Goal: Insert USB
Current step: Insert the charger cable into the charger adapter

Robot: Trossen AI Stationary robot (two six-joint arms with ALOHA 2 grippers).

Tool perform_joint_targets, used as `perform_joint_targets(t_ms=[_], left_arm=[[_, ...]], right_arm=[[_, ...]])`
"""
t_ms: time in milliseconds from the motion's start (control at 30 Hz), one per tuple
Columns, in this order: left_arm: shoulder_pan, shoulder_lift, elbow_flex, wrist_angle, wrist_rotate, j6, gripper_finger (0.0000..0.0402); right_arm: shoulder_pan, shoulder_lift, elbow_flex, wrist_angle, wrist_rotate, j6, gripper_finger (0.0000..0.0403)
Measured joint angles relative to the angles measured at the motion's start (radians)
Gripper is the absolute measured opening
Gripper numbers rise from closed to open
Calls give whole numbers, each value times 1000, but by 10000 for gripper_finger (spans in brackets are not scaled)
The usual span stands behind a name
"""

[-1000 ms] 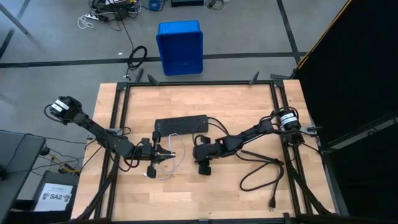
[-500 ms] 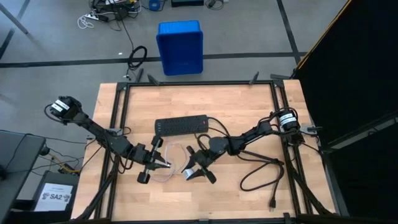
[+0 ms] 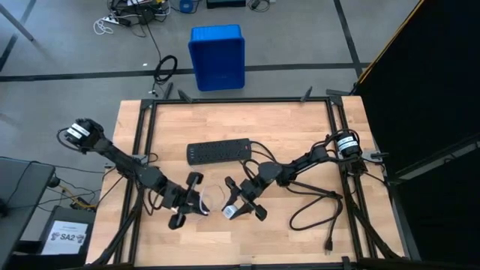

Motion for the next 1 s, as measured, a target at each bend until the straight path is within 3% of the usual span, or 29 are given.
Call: perform_joint_targets(t_ms=[567,1000], left_arm=[[138,301,241,-5,265,-49,3],[147,318,250,-39,325,-56,3]], right_arm=[[-2,-1,1,-15,-76,0,110],[-2,-1,1,-24,-122,49,110]])
